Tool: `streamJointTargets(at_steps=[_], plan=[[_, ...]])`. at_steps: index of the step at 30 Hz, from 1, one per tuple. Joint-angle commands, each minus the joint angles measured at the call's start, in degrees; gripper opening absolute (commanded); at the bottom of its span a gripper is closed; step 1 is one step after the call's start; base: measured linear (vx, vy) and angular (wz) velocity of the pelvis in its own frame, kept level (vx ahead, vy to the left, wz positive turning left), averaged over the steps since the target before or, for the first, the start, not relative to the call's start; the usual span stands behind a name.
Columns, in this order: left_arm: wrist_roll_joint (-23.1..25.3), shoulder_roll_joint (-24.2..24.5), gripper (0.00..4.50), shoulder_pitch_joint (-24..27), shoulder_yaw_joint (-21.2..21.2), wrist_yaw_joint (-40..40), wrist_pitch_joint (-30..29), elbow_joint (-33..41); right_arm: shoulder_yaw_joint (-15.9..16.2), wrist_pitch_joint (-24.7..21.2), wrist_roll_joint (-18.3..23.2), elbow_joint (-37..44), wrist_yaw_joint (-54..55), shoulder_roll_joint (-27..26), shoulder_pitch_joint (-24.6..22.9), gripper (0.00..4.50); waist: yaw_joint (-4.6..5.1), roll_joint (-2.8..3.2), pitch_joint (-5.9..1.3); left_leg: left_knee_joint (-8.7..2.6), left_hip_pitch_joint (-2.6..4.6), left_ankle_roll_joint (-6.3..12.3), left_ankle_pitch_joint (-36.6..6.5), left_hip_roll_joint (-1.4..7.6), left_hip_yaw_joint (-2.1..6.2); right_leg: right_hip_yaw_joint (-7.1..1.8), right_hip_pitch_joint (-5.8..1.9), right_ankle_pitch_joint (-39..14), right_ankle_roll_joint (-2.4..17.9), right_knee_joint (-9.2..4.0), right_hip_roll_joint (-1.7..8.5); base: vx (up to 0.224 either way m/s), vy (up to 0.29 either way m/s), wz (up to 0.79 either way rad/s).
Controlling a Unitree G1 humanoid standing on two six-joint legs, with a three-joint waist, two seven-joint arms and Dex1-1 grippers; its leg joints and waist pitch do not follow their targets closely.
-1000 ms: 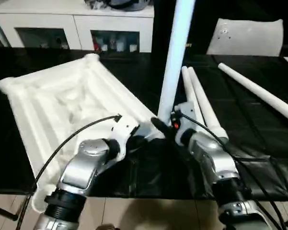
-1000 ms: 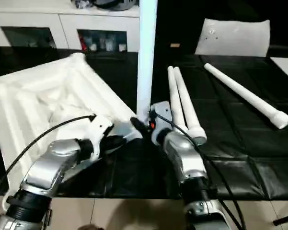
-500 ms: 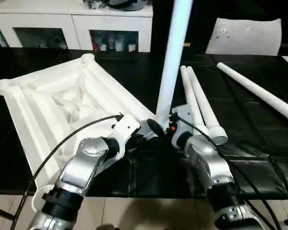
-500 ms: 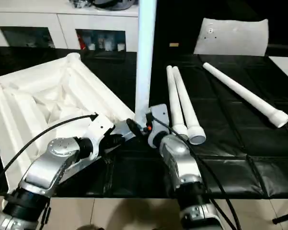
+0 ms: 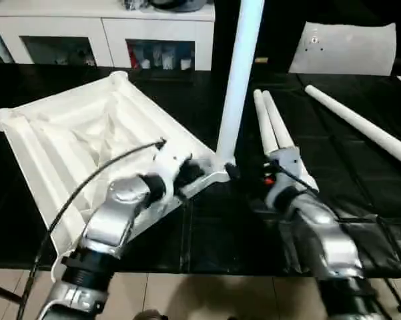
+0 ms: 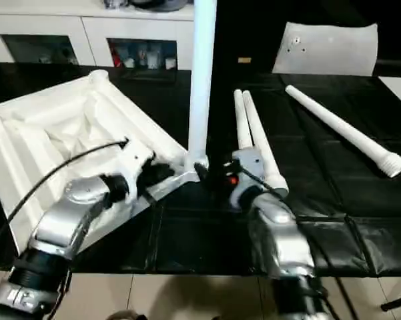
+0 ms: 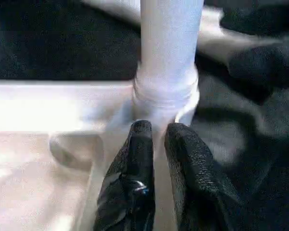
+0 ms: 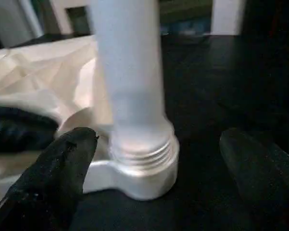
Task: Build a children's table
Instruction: Rotate leg to tighten, then rotate table base
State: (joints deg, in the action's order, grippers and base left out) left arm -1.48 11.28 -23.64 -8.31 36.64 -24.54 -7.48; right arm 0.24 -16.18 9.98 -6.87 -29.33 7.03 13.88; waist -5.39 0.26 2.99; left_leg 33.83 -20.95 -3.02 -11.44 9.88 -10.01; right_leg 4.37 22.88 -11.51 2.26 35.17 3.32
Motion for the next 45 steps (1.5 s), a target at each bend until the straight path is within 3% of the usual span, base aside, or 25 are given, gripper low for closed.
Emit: streamJointTargets(at_steps=[1,6,9,10,14,15,17,19,21,22,27,31,36,39,43,45], plan=[[-1.37,-0.35,0.97,-0.9,1.38,-0.7,0.22,1.69,1.49,-1.64,-0.22,1.54,-1.03,0.48,-0.68,4.5,-0.55,-0.01,-3.49,-3.68,0.29,3.51,-5.96,3.4,1.35,-3.46,-3.42,-7.84,9.16,-4.41,5.57,0.0,0.0,0.0],[-1.7,3.49,0.97,-1.15,8.08,-5.04,-2.63,4.11,6.54,-2.86,-2.14,4.74,-1.97,1.25,-2.97,4.5,-0.27,0.28,-3.45,-3.72,0.06,3.01,-6.59,3.16,1.54,-3.25,-3.42,-8.55,8.52,-4.47,5.31,0.0,0.0,0.0],[2.73,9.59,0.78,-0.37,13.88,-11.07,-5.75,4.74,9.29,-5.12,-3.0,5.24,-2.34,1.06,-2.99,4.5,0.08,0.6,-3.4,-3.8,0.14,2.61,-6.69,3.19,1.74,-3.18,-3.34,-8.12,7.96,-4.25,4.97,0.0,0.0,0.0],[4.7,12.57,0.67,0.68,16.63,-13.21,-7.42,5.3,10.16,-6.15,-3.26,4.97,-2.21,0.74,-2.72,4.5,0.09,1.13,-3.49,-3.75,0.27,2.34,-6.81,3.23,1.79,-3.15,-3.26,-7.86,8.08,-4.09,4.96,0.0,0.0,0.0],[9.01,19.07,0.41,4.59,19.59,-15.23,-10.01,6.96,11.74,-6.08,-5.06,3.14,-1.16,0.63,-1.84,4.5,0.03,1.36,-3.54,-3.71,0.76,1.54,-6.45,3.41,1.81,-3.27,-2.83,-5.22,9.24,-3.87,4.91,0.0,0.0,0.0],[11.44,21.86,0.27,6.44,19.22,-15.91,-10.46,7.48,12.02,-6.6,-5.52,2.38,-0.57,0.6,-1.52,4.5,-0.13,0.99,-3.52,-3.79,0.83,1.52,-6.79,3.48,1.69,-3.28,-2.75,-4.75,9.56,-3.84,4.85,0.0,0.0,0.0],[14.84,26.1,0.18,9.79,18.58,-16.16,-11.34,8.2,12.43,-7.45,-6.22,1.09,0.3,0.52,-0.94,4.5,-0.23,1.18,-3.37,-4.1,0.56,1.26,-7.95,3.54,1.96,-3.3,-2.78,-5.62,9.53,-3.54,4.98,0.0,0.0,0.0],[15.48,27.79,0.17,12.41,18.85,-16.37,-13.4,8.75,13.11,-8.3,-6.52,-0.05,0.47,0.44,-0.44,4.5,-0.41,0.97,-3.25,-4.16,0.91,0.87,-9.16,3.54,1.8,-3.43,-2.55,-7.3,9.41,-3.84,5.09,0.0,0.0,0.0],[15.75,28.49,0.03,13.2,18.3,-16.07,-13.89,8.89,13.5,-8.43,-6.64,-0.44,0.18,0.5,-0.32,4.5,-0.91,1.29,-3.02,-4.31,1.22,0.25,-11.93,3.6,1.77,-3.57,-2.2,-10.84,9.0,-4.43,5.24,0.0,0.0,0.0],[15.44,28.72,0.03,13.81,18.03,-15.52,-14.46,8.7,13.88,-8.23,-6.95,-1.14,0.03,0.49,-0.12,4.5,-1.03,1.02,-2.95,-4.4,1.16,0.06,-12.57,3.59,1.78,-3.59,-2.23,-11.65,8.79,-4.52,5.25,0.0,0.0,0.0],[14.02,28.79,0.03,16.18,15.57,-11.76,-18.73,11.2,14.46,-7.36,-8.11,-5.65,1.3,-0.72,1.69,4.5,-1.08,1.07,-3.01,-4.74,0.98,-1.23,-14.19,3.69,2.12,-3.72,-2.33,-12.37,8.63,-4.35,5.51,0.0,0.0,0.0],[12.95,28.25,0.03,16.28,15.25,-10.99,-16.34,12.0,14.5,-5.9,-8.36,-9.31,2.12,-1.78,3.84,4.5,-0.96,1.08,-3.1,-4.56,0.89,-0.84,-13.57,3.44,2.03,-3.74,-2.39,-11.67,8.73,-4.43,5.39,0.0,0.0,0.0],[13.11,29.74,0.03,16.03,14.49,-9.84,-17.05,12.55,14.48,-3.93,-9.05,-13.62,2.69,-2.91,6.26,4.5,-0.89,1.22,-3.25,-4.42,0.93,-0.68,-12.43,3.39,1.95,-3.65,-2.34,-9.51,9.17,-4.14,5.26,0.0,0.0,0.0],[10.81,30.14,0.03,17.22,12.91,-5.91,-18.63,13.13,14.22,-2.95,-9.09,-15.65,2.86,-3.35,7.47,4.5,-0.89,1.13,-3.19,-4.45,0.9,-0.79,-12.54,3.4,1.91,-3.69,-2.43,-9.88,9.56,-4.16,5.37,0.0,0.0,0.0],[8.93,31.06,0.03,19.19,10.17,-1.18,-21.03,14.55,13.97,-1.4,-9.21,-18.53,3.12,-3.79,8.92,4.5,-0.75,1.3,-3.11,-4.59,0.93,-1.14,-13.74,3.43,1.98,-3.71,-2.3,-10.96,9.8,-4.09,5.43,0.0,0.0,0.0],[5.5,30.76,0.03,20.0,8.76,2.85,-22.95,17.29,12.98,-0.04,-8.97,-21.42,4.06,-4.61,10.51,4.5,-0.6,1.73,-2.89,-4.69,1.19,-1.61,-16.27,3.45,2.02,-3.82,-2.12,-14.19,9.71,-4.52,5.6,0.0,0.0,0.0]])
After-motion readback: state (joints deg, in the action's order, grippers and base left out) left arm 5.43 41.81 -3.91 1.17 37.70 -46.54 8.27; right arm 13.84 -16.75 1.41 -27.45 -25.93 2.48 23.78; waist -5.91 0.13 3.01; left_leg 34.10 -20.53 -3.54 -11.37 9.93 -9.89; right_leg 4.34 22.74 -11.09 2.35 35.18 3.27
